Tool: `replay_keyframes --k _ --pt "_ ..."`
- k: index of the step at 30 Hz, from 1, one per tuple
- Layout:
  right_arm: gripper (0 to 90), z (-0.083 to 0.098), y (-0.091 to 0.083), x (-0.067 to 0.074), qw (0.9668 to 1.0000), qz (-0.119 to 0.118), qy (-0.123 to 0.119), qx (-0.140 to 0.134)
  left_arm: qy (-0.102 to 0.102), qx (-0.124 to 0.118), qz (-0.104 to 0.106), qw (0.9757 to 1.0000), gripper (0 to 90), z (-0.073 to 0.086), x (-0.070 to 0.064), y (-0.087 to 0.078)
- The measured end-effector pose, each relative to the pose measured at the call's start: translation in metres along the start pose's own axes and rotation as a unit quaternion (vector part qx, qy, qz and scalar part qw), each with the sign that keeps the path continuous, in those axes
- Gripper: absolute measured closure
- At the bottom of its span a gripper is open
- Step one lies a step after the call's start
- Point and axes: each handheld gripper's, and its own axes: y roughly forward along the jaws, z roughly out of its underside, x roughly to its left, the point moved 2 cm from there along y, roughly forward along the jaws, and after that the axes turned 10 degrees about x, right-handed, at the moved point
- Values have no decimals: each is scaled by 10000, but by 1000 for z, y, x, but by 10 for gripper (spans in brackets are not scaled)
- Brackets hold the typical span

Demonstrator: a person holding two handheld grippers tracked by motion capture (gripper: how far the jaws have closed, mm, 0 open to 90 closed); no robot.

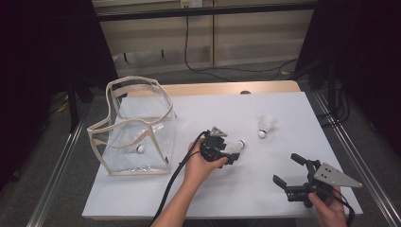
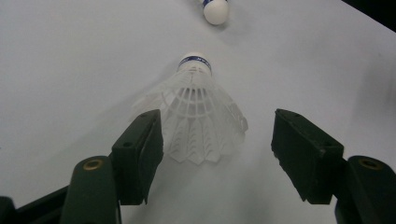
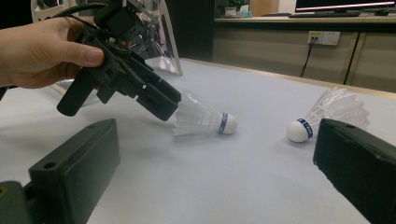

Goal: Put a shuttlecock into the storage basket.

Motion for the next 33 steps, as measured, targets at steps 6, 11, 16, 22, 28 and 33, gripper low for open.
replay_keyframes --k 6,11,16,22,28,33 --pt "2 0 0 0 10000 -4 0 4 -9 -32 -73 10000 355 -1 1 5" --pt "2 0 0 0 10000 -6 -5 -1 -60 -94 -62 9999 387 -2 1 9" --pt "2 0 0 0 10000 -6 -1 -2 -92 -130 -119 9998 424 -3 2 13" --pt "2 0 0 -1 10000 -6 4 2 -170 -132 -132 9997 474 -4 4 18" --pt "2 0 0 -1 10000 3 -10 -1 -197 -182 -116 9996 524 -6 4 22" --pt "2 0 0 -1 10000 -3 6 2 -225 -232 -75 9994 605 -7 6 25"
